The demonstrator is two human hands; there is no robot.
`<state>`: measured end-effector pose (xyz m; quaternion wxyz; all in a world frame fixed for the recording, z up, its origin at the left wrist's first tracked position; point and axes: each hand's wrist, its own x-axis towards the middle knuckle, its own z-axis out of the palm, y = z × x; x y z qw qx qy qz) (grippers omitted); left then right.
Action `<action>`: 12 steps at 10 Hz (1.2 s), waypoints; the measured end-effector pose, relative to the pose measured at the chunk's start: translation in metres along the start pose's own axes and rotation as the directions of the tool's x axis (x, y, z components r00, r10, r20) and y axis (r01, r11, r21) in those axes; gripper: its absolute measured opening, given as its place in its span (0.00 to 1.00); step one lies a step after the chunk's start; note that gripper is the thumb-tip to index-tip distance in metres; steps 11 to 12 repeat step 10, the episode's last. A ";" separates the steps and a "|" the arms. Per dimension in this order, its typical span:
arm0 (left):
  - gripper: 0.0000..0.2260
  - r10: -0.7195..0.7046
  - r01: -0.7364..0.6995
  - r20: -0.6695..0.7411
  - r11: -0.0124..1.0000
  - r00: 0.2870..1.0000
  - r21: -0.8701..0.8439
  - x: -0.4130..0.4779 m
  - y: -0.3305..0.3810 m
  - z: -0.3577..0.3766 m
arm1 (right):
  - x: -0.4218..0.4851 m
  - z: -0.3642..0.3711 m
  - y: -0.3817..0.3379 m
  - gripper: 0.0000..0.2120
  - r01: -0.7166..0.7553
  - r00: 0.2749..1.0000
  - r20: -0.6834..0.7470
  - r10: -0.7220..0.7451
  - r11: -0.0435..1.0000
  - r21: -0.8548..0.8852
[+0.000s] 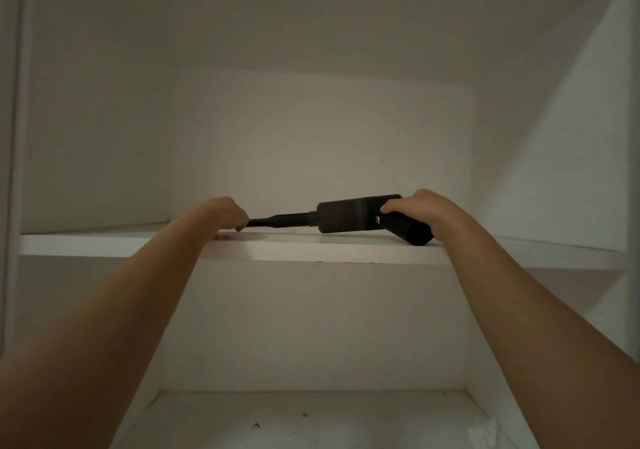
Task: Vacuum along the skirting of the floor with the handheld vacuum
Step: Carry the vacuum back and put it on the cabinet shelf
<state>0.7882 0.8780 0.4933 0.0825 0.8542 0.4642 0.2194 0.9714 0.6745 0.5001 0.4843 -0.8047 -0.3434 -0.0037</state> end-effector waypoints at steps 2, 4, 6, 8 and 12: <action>0.08 -0.016 0.016 0.003 0.999 1.000 0.041 0.001 0.002 0.000 | -0.002 -0.001 0.000 0.10 -0.025 1.000 0.005 0.025 1.000 -0.015; 0.12 -0.051 0.049 -0.041 0.998 0.998 -0.043 0.006 0.001 0.005 | -0.004 -0.002 0.002 0.10 -0.007 0.999 -0.033 0.006 0.999 -0.046; 0.12 0.003 -0.024 -0.110 0.982 0.994 -0.189 0.007 -0.004 0.007 | -0.012 0.004 0.007 0.11 0.052 0.988 -0.137 -0.066 0.993 -0.105; 0.19 0.183 -0.250 -0.249 0.929 0.951 -0.272 -0.024 -0.012 0.005 | -0.045 0.009 0.004 0.17 0.232 0.925 -0.235 -0.299 0.933 -0.274; 0.18 0.367 -0.529 -0.457 0.794 0.811 -0.301 -0.085 -0.033 -0.003 | -0.109 0.003 -0.005 0.19 0.434 0.741 -0.361 -0.567 0.814 -0.387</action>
